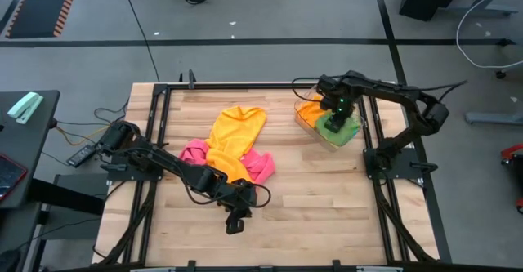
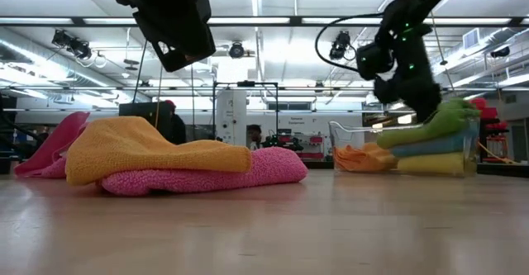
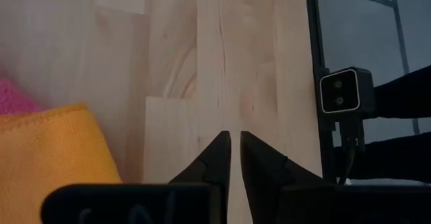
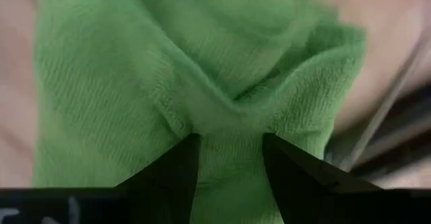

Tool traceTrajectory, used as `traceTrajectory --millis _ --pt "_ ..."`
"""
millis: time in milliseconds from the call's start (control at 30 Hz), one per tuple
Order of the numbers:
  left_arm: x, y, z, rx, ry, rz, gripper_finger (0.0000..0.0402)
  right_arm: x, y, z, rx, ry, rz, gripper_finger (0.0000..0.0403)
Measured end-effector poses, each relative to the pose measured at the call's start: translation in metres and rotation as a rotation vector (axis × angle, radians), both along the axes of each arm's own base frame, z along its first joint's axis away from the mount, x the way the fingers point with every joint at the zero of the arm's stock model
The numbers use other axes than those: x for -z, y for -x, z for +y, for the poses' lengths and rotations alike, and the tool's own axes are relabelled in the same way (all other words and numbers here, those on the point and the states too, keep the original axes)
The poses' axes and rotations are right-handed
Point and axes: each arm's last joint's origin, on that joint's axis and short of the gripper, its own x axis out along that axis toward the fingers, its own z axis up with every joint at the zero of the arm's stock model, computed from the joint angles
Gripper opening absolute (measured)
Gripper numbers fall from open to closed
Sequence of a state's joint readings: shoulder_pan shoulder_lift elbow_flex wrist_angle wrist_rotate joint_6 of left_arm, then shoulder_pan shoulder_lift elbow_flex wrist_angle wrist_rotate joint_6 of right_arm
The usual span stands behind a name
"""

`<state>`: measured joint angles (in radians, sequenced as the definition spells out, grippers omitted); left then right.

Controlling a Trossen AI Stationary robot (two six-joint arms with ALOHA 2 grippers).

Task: Fold microfiber towels
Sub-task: Put the green towel into the transparent bin

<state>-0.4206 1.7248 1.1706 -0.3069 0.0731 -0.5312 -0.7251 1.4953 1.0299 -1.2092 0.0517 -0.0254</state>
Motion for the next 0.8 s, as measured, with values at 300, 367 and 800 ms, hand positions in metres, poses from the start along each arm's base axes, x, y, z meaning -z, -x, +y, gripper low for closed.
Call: traceTrajectory --millis 300,367,800 --pt "0.001 0.001 0.0 0.019 -0.019 0.005 0.0037 -0.011 0.019 0.021 0.018 -0.022 0.044 0.0174" --pt "0.001 0.001 0.0 0.016 -0.017 0.007 0.0039 0.0 0.019 0.021 0.018 -0.015 0.025 0.0174" --pt "0.003 0.005 0.001 0.006 -0.011 0.065 0.0036 0.016 0.021 0.024 0.019 0.024 0.041 0.0174"
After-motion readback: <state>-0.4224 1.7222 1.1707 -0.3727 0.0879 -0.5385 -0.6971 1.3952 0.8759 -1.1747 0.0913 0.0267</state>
